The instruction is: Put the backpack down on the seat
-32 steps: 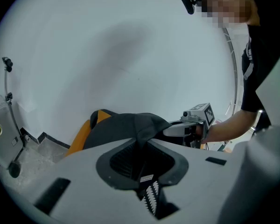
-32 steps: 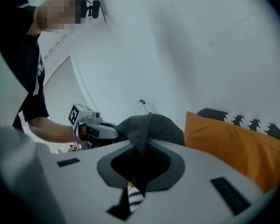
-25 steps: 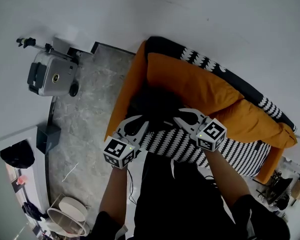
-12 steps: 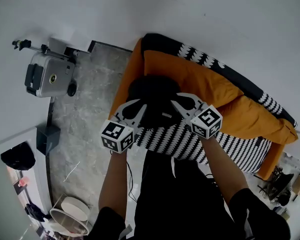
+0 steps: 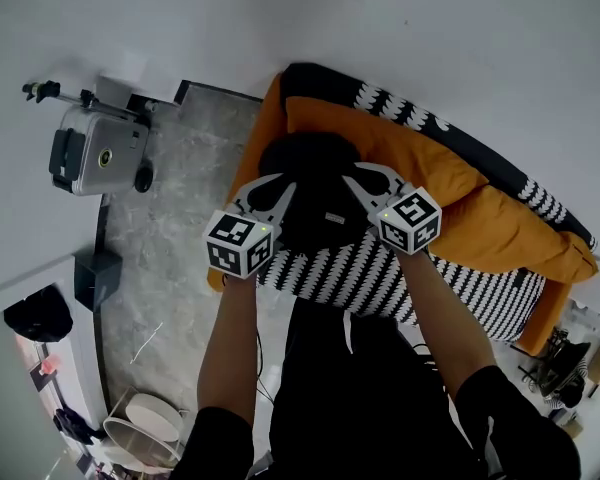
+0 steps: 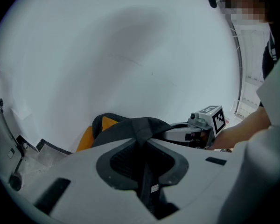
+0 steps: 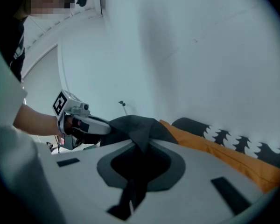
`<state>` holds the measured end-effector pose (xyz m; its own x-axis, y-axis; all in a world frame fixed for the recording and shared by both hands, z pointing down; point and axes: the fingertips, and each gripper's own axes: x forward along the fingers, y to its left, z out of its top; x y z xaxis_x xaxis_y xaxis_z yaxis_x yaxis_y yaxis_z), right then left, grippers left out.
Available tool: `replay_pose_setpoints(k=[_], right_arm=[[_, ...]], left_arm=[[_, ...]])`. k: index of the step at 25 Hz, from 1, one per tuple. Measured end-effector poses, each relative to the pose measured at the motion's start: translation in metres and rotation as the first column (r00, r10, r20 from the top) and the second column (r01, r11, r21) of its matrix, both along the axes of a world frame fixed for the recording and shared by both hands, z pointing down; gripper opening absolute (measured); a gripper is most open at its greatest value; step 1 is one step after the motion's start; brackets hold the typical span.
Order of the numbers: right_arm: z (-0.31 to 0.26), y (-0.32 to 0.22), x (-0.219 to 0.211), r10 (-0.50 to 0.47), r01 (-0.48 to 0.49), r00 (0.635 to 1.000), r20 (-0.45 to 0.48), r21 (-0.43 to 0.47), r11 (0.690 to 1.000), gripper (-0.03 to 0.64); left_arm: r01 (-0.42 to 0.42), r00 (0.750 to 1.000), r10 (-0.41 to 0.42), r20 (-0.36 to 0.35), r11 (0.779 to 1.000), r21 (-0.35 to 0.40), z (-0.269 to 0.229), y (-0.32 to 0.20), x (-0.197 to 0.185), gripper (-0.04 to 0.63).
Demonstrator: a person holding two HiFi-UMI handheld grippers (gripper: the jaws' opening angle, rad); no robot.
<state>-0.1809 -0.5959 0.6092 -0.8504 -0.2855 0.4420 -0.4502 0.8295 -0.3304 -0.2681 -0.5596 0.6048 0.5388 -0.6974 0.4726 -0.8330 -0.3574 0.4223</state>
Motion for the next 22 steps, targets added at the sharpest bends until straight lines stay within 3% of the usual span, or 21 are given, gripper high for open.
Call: replay_pose_setpoints(k=[22], right_arm=[[0.02,-0.033,0.0,0.049,-0.047,0.997,-0.062,0.035,0.998,0.032]], left_arm=[[-0.029,0.997,0.031,0.069,0.999,-0.036,0.02,-0.039,-0.003,0.056]])
